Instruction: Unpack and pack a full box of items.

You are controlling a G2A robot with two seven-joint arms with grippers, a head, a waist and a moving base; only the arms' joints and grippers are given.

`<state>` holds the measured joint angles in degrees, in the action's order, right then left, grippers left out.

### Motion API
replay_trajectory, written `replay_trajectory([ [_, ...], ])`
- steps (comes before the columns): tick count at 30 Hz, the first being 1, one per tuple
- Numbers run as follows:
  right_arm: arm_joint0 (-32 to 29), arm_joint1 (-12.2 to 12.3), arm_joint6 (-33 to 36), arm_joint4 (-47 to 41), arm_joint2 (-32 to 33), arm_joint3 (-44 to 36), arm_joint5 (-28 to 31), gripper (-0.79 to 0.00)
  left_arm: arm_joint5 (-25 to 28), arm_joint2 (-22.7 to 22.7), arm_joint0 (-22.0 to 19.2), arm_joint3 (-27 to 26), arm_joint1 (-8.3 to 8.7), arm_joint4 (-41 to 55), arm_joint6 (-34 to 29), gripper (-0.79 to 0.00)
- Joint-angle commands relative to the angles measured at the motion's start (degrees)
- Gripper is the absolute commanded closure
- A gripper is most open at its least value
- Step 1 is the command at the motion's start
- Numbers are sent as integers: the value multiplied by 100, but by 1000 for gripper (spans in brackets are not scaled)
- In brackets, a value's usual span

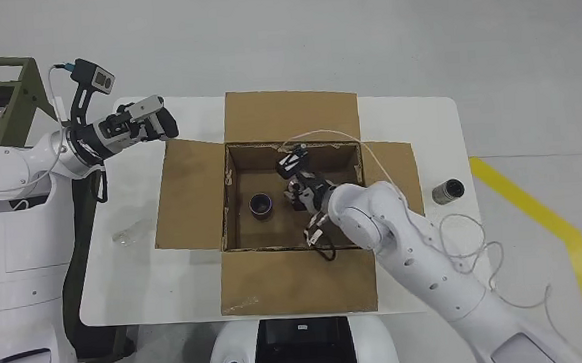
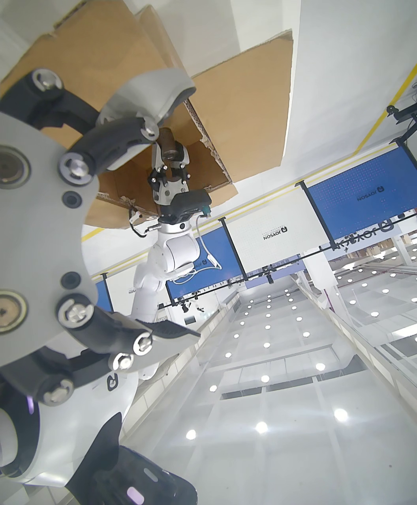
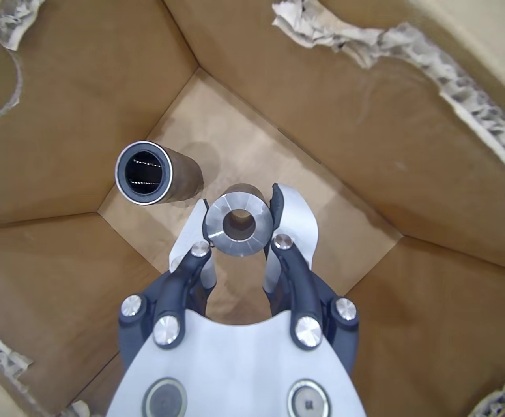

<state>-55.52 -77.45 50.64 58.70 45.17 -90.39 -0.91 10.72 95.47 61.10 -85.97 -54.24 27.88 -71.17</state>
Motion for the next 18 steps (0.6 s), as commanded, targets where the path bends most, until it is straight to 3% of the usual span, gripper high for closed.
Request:
replay_trajectory([
  [1, 50, -28, -15, -30, -42, 109, 1, 0, 0, 0, 0, 0, 0, 0, 0, -785],
  [11, 338, -198, -89, -178, -272, 724, 31, 0, 0, 0, 0, 0, 0, 0, 0, -785],
  [13, 381, -228, -88, -207, -305, 830, 37, -46, 0, 0, 0, 0, 0, 0, 0, -785],
  [18, 445, -287, -87, -236, -373, 1025, 84, -68, 0, 0, 0, 0, 0, 0, 0, -785],
])
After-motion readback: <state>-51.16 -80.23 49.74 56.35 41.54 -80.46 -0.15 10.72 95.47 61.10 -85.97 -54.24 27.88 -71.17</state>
